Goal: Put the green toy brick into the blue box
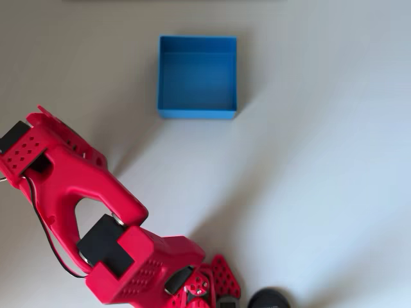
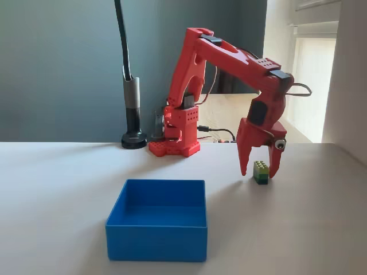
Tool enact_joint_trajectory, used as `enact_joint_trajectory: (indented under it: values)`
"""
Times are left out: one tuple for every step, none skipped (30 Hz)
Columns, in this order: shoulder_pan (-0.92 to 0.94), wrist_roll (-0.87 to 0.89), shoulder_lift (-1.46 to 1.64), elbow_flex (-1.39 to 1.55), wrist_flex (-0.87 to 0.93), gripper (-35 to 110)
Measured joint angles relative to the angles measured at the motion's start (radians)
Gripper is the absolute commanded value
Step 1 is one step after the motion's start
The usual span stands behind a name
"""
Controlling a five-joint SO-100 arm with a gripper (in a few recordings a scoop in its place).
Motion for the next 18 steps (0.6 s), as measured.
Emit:
enact_joint_trajectory:
  values:
    - [-0.006,0.002,0.000,-0.006,0.000,13]
    - [-0.009,0.006,0.000,-0.012,0.000,10]
    - [-0.011,0.012,0.000,-0.014,-0.002,6]
    - [-0.011,0.018,0.000,-0.014,-0.005,2]
    - [-0.011,0.026,0.000,-0.015,-0.009,0]
    - [-0.009,0.034,0.000,-0.015,-0.011,0]
    - [-0.009,0.043,0.000,-0.015,-0.011,0]
    - [-0.009,0.051,0.000,-0.015,-0.011,0]
    - [-0.014,0.060,0.000,-0.015,-0.011,0]
    - [-0.020,0.066,0.000,-0.015,-0.011,0]
    - [-0.026,0.077,0.000,-0.017,-0.011,0]
    - [-0.029,0.083,0.000,-0.017,-0.011,0]
    - [-0.031,0.087,0.000,-0.017,-0.011,0]
    - [-0.031,0.098,0.000,-0.020,-0.011,0]
    - [-0.028,0.103,0.000,-0.028,-0.011,0]
    - [-0.025,0.106,0.000,-0.034,-0.011,0]
    - [-0.021,0.109,-0.002,-0.043,-0.011,0]
    - [-0.017,0.110,-0.002,-0.052,-0.011,0]
